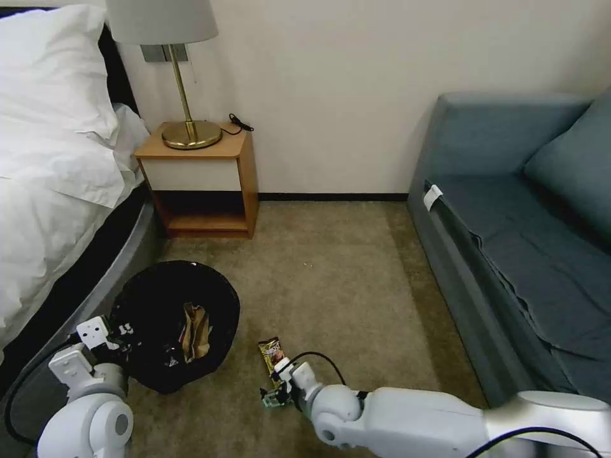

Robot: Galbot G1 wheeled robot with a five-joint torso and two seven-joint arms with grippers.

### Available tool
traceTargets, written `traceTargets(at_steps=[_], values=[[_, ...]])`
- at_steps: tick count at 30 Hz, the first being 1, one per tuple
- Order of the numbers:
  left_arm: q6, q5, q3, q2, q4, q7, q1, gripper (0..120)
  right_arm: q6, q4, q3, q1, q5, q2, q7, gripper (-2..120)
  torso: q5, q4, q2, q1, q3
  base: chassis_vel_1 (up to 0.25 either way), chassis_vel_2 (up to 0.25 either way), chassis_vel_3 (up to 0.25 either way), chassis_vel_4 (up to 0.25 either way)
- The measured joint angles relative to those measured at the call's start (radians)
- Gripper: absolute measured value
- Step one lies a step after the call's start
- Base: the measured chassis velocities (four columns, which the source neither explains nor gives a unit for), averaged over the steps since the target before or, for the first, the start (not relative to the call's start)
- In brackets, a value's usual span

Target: Pick up the trash bin, then pick up the garbage on the floor and place it into the trash bin.

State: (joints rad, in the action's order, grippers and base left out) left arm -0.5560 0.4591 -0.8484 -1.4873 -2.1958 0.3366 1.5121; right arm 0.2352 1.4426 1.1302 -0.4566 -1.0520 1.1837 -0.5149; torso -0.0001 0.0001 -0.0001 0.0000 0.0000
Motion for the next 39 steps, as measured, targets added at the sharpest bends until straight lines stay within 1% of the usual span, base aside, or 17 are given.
traceTargets(at_steps=[4, 7, 16, 19, 27, 30, 32, 33, 34, 37, 39], values=[[0.000, -0.001, 0.003, -0.003, -0.001, 0.000, -0.002, 3, -0.009, -0.043, 0.013, 0.001, 0.009, 0.039, 0.006, 100, 0.0000, 0.0000, 0.000, 0.000, 0.000, 0.000, 0.000, 0.000, 0.000], [0.000, -0.001, 0.004, -0.003, -0.002, 0.001, -0.002, 3, -0.014, -0.062, 0.019, 0.000, 0.017, 0.050, 0.008, 100, -0.0001, -0.0001, 0.000, 0.000, 0.000, 0.000, 0.000, 0.000, 0.000], [-0.001, -0.003, 0.007, -0.002, -0.001, 0.001, -0.002, 3, -0.054, -0.179, 0.058, -0.001, 0.047, 0.089, 0.026, 100, 0.0000, -0.0001, 0.000, 0.000, 0.000, 0.000, 0.000, 0.000, 0.000], [-0.001, -0.004, 0.007, 0.000, -0.001, 0.001, -0.002, 3, -0.073, -0.243, 0.062, -0.005, 0.064, 0.106, 0.036, 96, 0.0000, -0.0001, 0.000, 0.000, 0.000, 0.000, 0.000, 0.000, 0.000], [-0.001, -0.004, 0.007, 0.001, -0.001, 0.001, 0.001, 3, -0.093, -0.316, 0.058, -0.013, 0.085, 0.122, 0.056, 92, 0.0000, -0.0001, 0.000, 0.000, 0.000, 0.000, 0.000, 0.000, 0.000], [-0.001, -0.005, 0.007, 0.001, -0.001, 0.002, 0.002, 3, -0.096, -0.326, 0.055, -0.017, 0.091, 0.123, 0.058, 86, 0.0000, -0.0001, 0.000, 0.000, 0.000, 0.000, 0.000, 0.000, 0.000], [-0.001, -0.005, 0.007, 0.001, -0.001, 0.002, 0.003, 3, -0.098, -0.330, 0.055, -0.020, 0.095, 0.122, 0.060, 80, 0.0001, 0.0000, 0.000, 0.000, 0.000, 0.000, 0.000, 0.000, 0.000], [-0.001, -0.005, 0.007, 0.001, -0.001, 0.002, 0.003, 3, -0.100, -0.334, 0.053, -0.024, 0.100, 0.121, 0.060, 74, 0.0001, -0.0001, 0.000, 0.000, 0.000, 0.000, 0.000, 0.000, 0.000], [-0.001, -0.005, 0.007, 0.001, -0.001, 0.002, 0.003, 3, -0.100, -0.334, 0.053, -0.024, 0.100, 0.121, 0.060, 74, 0.0001, -0.0001, 0.000, 0.000, 0.000, 0.000, 0.000, 0.000, 0.000], [-0.001, -0.005, 0.007, 0.000, -0.002, 0.002, 0.003, 3, -0.105, -0.339, 0.049, -0.031, 0.109, 0.117, 0.063, 61, 0.0001, -0.0001, 0.000, 0.000, 0.000, 0.000, 0.000, 0.000, 0.000], [-0.001, -0.005, 0.007, 0.000, -0.002, 0.002, 0.003, 3, -0.106, -0.339, 0.048, -0.033, 0.111, 0.116, 0.063, 59, 0.0002, -0.0001, 0.000, 0.000, 0.000, 0.000, 0.000, 0.000, 0.000]])
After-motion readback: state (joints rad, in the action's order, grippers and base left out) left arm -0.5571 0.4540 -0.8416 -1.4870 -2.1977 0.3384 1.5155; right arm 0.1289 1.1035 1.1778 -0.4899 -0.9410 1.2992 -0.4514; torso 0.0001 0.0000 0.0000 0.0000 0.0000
